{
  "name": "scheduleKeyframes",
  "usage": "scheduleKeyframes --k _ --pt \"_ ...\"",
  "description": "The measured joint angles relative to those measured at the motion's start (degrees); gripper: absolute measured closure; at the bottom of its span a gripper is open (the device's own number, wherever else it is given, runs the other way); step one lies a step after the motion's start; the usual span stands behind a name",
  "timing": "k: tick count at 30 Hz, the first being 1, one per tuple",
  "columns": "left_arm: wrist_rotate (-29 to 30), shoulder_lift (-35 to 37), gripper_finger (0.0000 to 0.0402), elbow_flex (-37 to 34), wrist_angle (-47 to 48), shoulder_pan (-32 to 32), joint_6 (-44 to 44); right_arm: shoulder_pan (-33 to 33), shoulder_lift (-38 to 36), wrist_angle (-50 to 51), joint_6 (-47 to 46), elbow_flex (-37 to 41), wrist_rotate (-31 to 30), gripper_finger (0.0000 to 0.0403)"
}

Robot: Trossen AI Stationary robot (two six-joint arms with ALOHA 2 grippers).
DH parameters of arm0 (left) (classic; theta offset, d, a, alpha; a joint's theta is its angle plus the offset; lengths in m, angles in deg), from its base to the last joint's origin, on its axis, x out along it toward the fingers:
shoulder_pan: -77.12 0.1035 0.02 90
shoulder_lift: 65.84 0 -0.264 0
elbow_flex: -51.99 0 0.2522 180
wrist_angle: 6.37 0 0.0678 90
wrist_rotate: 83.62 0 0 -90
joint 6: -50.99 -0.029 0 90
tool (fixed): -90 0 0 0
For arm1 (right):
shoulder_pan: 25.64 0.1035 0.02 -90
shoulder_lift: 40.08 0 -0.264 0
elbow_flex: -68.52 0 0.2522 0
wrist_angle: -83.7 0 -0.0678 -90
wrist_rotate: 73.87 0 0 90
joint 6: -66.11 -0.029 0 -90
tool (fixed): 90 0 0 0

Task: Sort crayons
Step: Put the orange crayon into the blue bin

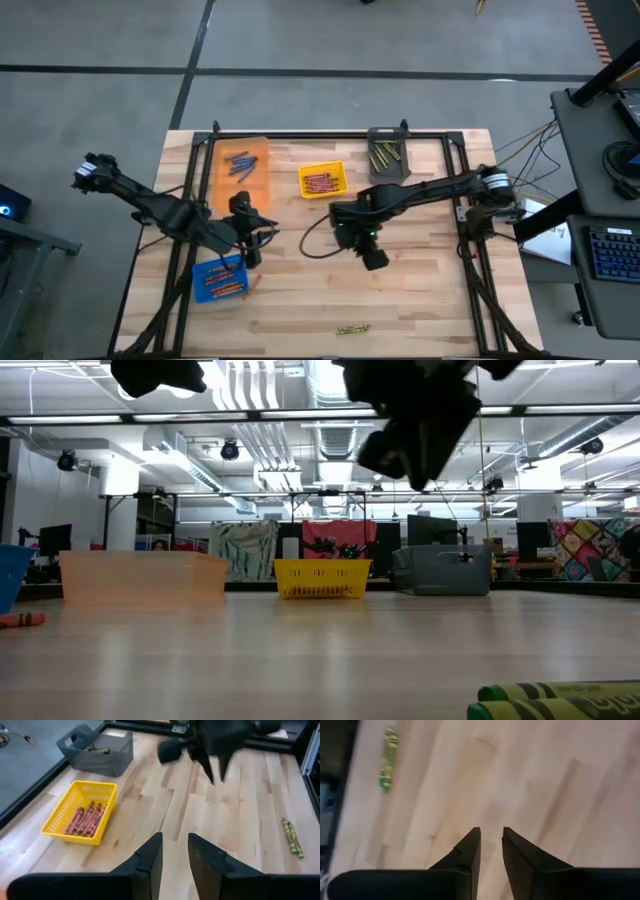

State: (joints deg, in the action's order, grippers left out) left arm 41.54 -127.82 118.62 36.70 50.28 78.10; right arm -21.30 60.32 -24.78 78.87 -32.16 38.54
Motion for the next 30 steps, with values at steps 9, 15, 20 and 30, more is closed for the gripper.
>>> scheduleKeyframes --k 9,15,20,30 --pt "-1.4 -2.9 0.0327 1.9 0.3 0.1 0.7 -1.5 -15.3 -15.1 -4.5 17.5 -6.5 0.0344" --pt "-1.4 -5.9 0.0327 3.2 0.2 0.7 1.0 -3.5 -24.9 -37.5 -0.9 30.6 -14.3 0.0347" --pt "-1.2 -7.2 0.0327 4.5 1.1 1.7 -1.9 -7.4 -29.1 -58.1 4.9 39.5 -16.4 0.0347" --pt "2.5 -6.3 0.0327 4.5 1.8 7.3 -6.1 -18.8 -28.2 -76.0 9.6 43.7 -14.8 0.0347"
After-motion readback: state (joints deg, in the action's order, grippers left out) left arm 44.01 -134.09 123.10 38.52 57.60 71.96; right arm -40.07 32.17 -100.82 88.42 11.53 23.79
